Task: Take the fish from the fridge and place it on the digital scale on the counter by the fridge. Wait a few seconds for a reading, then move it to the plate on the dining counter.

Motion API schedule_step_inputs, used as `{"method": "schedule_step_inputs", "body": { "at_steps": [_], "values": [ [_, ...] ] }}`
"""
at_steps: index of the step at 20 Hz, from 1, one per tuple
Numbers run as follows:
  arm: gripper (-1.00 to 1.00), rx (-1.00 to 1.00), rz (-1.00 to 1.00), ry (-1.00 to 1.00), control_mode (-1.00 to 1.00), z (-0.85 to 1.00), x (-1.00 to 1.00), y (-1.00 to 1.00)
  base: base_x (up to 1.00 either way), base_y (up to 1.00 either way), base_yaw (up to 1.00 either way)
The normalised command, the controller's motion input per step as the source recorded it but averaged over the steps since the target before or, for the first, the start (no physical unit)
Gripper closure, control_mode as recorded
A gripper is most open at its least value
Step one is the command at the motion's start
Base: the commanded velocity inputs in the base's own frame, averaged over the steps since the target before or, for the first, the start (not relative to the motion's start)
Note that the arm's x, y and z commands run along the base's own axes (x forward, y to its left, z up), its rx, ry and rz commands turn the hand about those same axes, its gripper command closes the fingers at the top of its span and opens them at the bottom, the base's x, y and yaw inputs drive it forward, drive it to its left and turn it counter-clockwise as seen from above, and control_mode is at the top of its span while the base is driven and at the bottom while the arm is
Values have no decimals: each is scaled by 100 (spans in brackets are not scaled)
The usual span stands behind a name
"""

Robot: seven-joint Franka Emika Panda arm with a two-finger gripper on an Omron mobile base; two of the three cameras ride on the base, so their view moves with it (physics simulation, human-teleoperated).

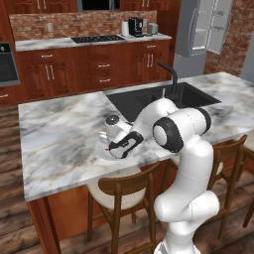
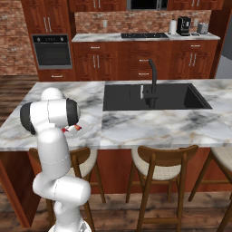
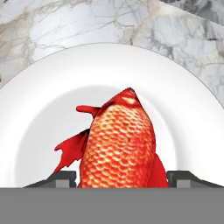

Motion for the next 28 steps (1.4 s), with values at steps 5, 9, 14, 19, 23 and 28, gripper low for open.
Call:
{"method": "schedule_step_inputs", "body": {
  "at_steps": [5,9,14,19,23,28],
  "values": [
    [-100,0,-4,0,-100,0,13,0,0,0,0],
    [-100,0,-6,-3,-100,27,-4,0,0,0,0],
    [-100,1,-5,-11,-100,77,-35,0,0,0,0],
    [-100,11,0,-13,-100,100,-70,-6,0,0,0],
    [-100,17,0,-8,-100,100,-96,-21,0,0,0],
    [-100,17,1,-3,-100,100,-100,-35,0,0,0]
  ]
}}
